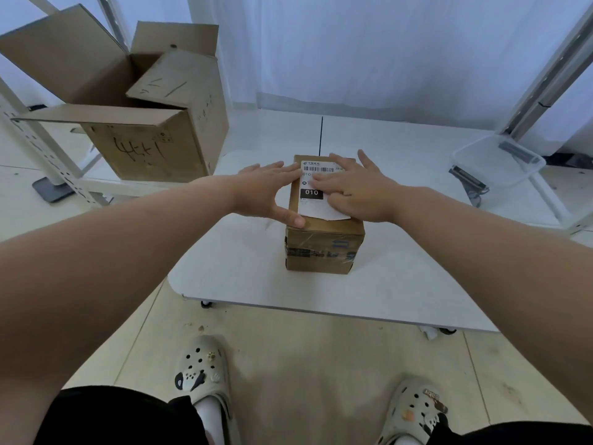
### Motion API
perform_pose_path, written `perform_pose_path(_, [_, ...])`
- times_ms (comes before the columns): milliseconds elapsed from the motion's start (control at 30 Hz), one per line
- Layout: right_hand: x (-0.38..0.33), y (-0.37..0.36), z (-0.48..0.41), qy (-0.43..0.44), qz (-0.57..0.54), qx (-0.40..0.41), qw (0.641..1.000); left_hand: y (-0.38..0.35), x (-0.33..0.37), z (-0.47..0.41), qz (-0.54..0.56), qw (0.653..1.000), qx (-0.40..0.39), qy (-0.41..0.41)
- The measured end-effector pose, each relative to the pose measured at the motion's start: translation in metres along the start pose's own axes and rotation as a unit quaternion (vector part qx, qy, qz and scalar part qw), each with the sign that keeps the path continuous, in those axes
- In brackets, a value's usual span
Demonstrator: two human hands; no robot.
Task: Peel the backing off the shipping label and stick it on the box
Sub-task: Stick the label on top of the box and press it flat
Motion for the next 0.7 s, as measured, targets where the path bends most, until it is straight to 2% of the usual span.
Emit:
perform_pose_path(100, [0.002,-0.001,0.008,0.001,-0.008,-0.005,1.0,-0.002,0.003,-0.001,-0.024,1.0,0.0,0.0])
perform_pose_path(400, [-0.002,-0.004,-0.02,-0.082,-0.011,-0.005,0.997,0.001,0.007,0.003,-0.015,1.0,-0.004,-0.007])
perform_pose_path(467, [-0.008,-0.002,-0.02,-0.06,-0.016,0.004,0.998,0.001,0.002,0.003,-0.027,1.0,-0.001,0.005])
perform_pose_path(567, [-0.021,0.009,-0.007,0.029,-0.059,0.047,0.997,0.002,-0.008,0.002,-0.056,0.997,-0.004,0.05])
perform_pose_path(633, [-0.02,0.011,-0.001,0.039,-0.081,0.055,0.994,-0.003,-0.008,0.002,-0.064,0.996,-0.023,0.051])
perform_pose_path(700, [-0.014,0.008,-0.006,0.024,-0.044,0.053,0.997,-0.006,-0.005,0.004,-0.051,0.997,-0.028,0.044])
Point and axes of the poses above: each hand's wrist, its own z-axis away from the middle knuckle, its own y-axis out of the back of the hand, x = y × z, the point moved 10 cm from there along -z, towards the middle knuckle, and after that the axes turned 14 degrees about -z, right-handed, at the moved point
